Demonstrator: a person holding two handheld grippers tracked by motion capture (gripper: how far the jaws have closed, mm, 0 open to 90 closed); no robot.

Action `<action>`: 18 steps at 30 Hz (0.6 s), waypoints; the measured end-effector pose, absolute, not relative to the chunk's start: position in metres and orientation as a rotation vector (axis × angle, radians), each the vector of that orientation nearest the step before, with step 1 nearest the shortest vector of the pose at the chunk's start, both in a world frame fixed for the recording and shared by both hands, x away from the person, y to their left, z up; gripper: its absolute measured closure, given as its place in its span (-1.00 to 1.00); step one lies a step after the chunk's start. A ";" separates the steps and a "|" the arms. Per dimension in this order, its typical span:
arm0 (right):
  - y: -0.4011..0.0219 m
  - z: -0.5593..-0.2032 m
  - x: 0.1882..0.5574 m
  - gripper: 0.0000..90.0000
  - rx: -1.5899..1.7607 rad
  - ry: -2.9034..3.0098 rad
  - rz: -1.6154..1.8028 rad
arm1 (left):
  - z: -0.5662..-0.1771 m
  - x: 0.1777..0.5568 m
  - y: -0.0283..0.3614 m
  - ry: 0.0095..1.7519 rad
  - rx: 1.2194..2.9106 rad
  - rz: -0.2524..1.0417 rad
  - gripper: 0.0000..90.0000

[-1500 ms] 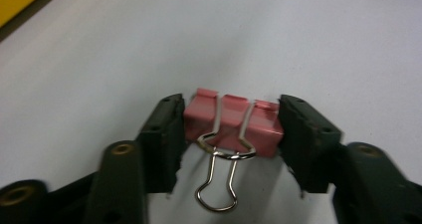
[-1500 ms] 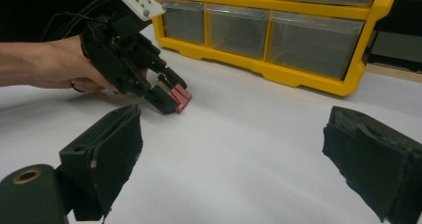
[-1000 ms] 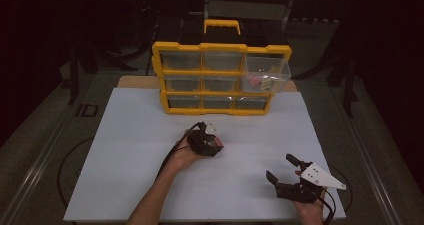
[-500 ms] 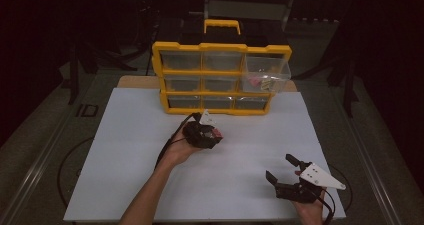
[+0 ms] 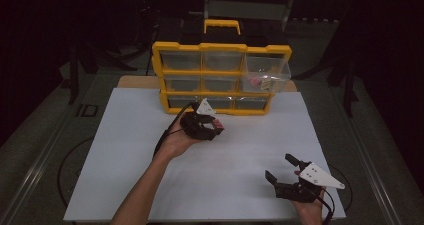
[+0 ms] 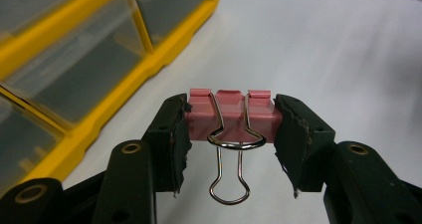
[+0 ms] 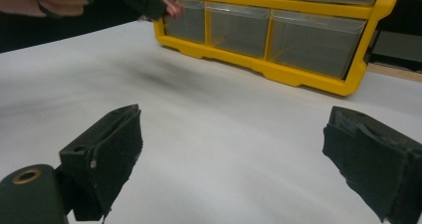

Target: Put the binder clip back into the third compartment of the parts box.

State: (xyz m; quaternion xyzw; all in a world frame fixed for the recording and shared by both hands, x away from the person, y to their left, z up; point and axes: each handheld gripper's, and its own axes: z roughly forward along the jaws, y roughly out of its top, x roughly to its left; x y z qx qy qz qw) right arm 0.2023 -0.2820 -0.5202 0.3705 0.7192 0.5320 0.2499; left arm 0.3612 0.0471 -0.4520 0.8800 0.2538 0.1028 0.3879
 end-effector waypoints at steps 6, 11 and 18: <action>-0.282 -0.520 0.205 -0.82 1.004 1.959 1.427 | -0.428 0.366 0.050 0.628 2.215 0.276 0.12; -0.282 -0.521 0.210 -0.82 0.998 1.963 1.420 | -0.411 0.368 0.050 0.612 2.193 0.280 0.12; -0.285 -0.523 0.215 -0.82 1.005 1.962 1.407 | -0.389 0.373 0.048 0.590 2.183 0.286 0.12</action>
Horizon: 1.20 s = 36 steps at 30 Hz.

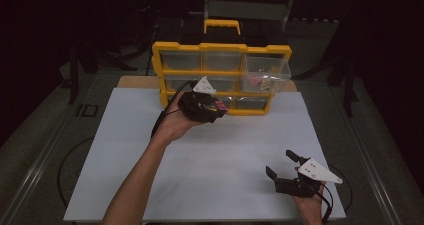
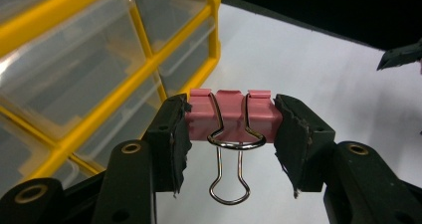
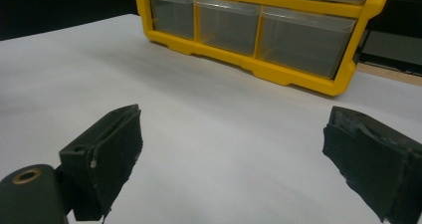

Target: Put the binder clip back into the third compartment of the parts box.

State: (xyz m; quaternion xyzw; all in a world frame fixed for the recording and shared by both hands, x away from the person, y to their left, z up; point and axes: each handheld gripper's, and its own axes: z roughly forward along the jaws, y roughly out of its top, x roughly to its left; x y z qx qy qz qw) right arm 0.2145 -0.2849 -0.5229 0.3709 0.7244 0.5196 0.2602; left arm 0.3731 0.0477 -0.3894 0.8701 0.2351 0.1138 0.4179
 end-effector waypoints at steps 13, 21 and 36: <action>-0.284 -0.524 0.214 -0.82 1.011 1.956 1.413 | -0.345 0.386 0.045 0.538 2.139 0.294 0.12; -0.285 -0.524 0.214 -0.82 1.013 1.947 1.419 | -0.310 0.397 0.038 0.495 2.127 0.310 0.12; -0.290 -0.522 0.213 -0.82 1.040 1.919 1.433 | -0.275 0.413 0.020 0.508 2.087 0.324 0.12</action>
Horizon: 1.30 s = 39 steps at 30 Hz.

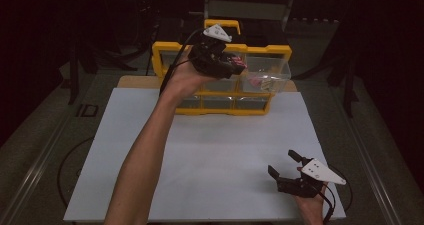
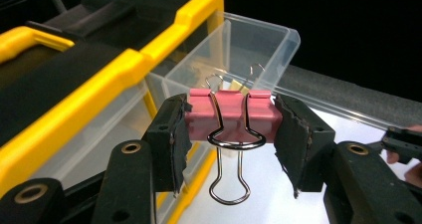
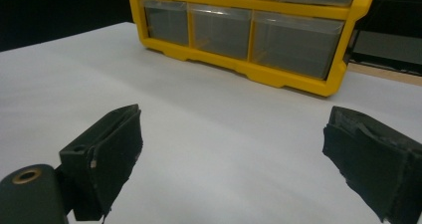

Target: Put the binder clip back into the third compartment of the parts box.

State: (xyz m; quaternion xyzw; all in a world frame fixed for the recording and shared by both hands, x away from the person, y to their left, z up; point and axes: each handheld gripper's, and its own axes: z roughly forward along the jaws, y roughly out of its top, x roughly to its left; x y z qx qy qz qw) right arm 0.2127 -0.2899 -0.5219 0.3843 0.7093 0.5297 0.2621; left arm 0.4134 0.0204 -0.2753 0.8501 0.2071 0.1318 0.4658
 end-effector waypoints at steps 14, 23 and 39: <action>-0.289 -0.522 0.212 -0.82 1.040 1.921 1.441 | -0.267 0.428 -0.012 0.529 2.119 0.350 0.12; -0.290 -0.522 0.212 -0.82 1.039 1.920 1.448 | -0.271 0.438 -0.031 0.537 2.149 0.362 0.12; -0.287 -0.522 0.212 -0.82 1.040 1.921 1.453 | -0.280 0.443 -0.050 0.526 2.157 0.322 0.11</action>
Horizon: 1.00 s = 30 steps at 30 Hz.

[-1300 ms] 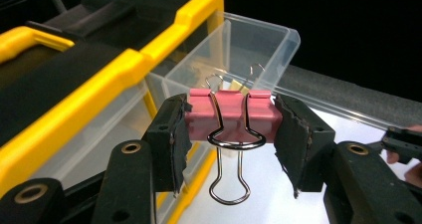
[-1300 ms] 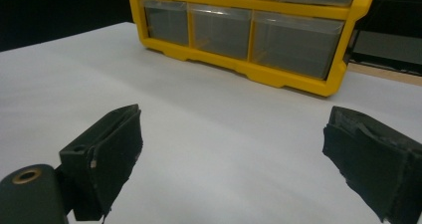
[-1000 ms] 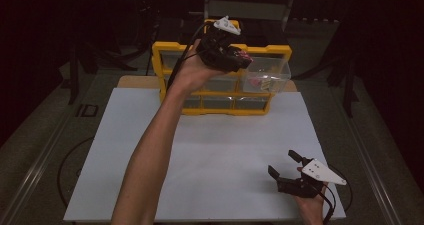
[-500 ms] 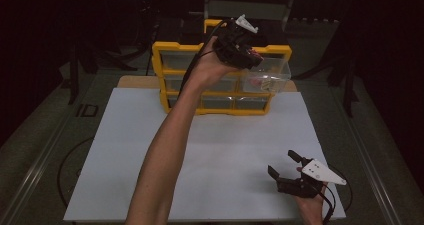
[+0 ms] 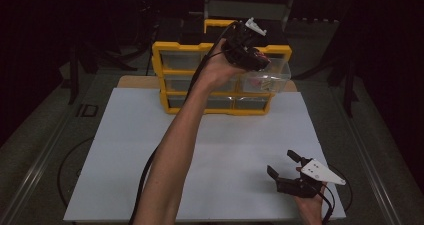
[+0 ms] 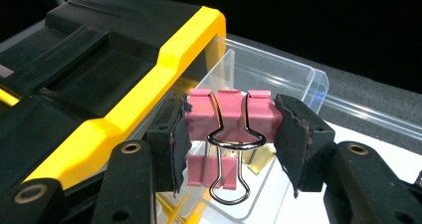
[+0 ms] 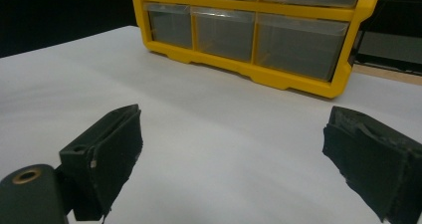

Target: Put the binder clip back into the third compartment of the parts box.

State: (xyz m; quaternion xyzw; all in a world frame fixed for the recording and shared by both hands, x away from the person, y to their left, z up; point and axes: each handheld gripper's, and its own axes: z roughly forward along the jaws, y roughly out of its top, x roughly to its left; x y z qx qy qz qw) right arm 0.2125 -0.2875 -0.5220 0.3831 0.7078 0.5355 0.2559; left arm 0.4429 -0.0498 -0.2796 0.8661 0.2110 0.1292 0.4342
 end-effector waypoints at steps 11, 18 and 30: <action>-0.286 -0.522 0.212 -0.82 1.031 1.921 1.454 | -0.283 0.438 -0.022 0.632 2.116 0.313 -0.93; -0.285 -0.522 0.213 -0.82 1.027 1.927 1.445 | -0.295 0.422 0.017 0.623 2.117 0.341 -0.94; -0.281 -0.522 0.212 -0.82 1.022 1.942 1.446 | -0.342 0.388 0.086 0.652 2.100 0.333 -1.00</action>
